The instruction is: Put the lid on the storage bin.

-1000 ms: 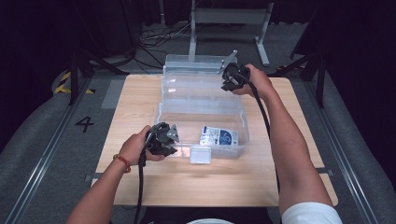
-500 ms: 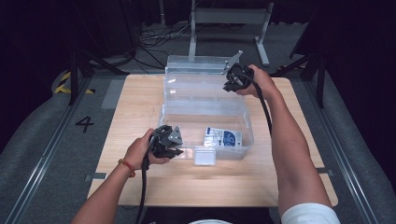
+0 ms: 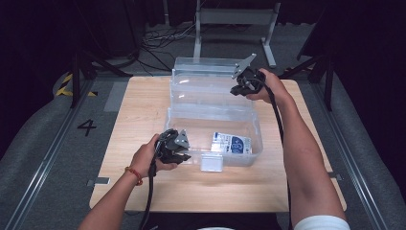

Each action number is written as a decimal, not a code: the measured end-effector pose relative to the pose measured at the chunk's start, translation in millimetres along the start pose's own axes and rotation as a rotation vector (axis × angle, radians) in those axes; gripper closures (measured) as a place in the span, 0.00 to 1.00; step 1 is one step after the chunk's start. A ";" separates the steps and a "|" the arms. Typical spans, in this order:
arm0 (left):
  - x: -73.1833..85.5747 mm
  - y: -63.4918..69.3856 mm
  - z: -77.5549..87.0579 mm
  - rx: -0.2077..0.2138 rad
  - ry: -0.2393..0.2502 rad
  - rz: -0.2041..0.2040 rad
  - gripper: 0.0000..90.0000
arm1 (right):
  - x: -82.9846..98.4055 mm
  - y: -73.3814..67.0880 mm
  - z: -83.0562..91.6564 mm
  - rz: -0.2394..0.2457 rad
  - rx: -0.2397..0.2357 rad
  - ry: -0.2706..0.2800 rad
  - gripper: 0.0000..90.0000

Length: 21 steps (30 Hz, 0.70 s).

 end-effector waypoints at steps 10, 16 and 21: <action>-1.5 2.3 -2.2 0.000 0.016 0.004 0.76 | 4.7 -9.5 12.8 0.027 0.023 0.001 0.98; -1.8 3.0 -2.5 -0.010 0.026 0.013 0.74 | 3.6 -12.2 15.0 0.036 0.029 0.024 0.99; -1.6 4.9 -3.2 -0.023 0.047 0.020 0.73 | -0.8 -16.2 20.3 0.068 0.034 0.012 1.00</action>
Point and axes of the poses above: each handheld gripper's, and its own axes: z roughly backward along the jaws, x roughly out of its underside, y roughly to its right, the point moved 5 cm from there along -z, roughly forward along the jaws, and after that the axes turned 4 degrees about x, right-handed, at the moved point
